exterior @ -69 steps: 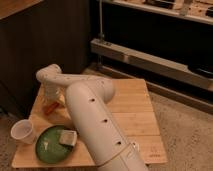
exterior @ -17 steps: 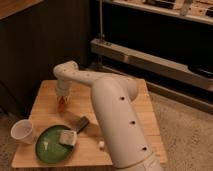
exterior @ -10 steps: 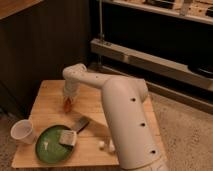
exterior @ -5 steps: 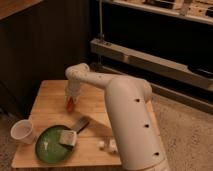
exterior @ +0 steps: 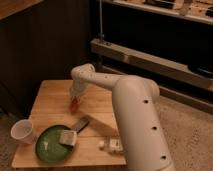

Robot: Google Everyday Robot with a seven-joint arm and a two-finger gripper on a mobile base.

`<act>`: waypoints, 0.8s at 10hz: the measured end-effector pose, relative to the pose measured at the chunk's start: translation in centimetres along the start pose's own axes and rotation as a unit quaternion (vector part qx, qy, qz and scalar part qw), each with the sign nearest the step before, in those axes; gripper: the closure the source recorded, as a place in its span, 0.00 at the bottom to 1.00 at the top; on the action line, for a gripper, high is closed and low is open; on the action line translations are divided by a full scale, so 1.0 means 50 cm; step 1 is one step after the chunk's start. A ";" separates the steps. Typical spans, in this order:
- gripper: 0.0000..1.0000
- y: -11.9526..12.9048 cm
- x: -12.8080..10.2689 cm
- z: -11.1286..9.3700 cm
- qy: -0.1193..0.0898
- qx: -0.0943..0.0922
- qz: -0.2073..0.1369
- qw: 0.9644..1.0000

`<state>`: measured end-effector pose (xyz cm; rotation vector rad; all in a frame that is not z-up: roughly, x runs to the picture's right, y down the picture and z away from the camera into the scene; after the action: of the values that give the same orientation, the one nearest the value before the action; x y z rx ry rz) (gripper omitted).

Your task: Drag the pepper across the table

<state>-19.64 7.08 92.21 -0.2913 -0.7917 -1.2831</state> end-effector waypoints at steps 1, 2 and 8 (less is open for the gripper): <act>1.00 0.007 0.001 -0.003 0.002 0.001 0.003 1.000; 1.00 0.016 0.002 -0.008 0.004 0.001 0.006 1.000; 1.00 0.073 0.017 -0.034 0.016 -0.005 0.038 0.999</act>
<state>-15.57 6.50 92.41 -0.3045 -0.7415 -1.2181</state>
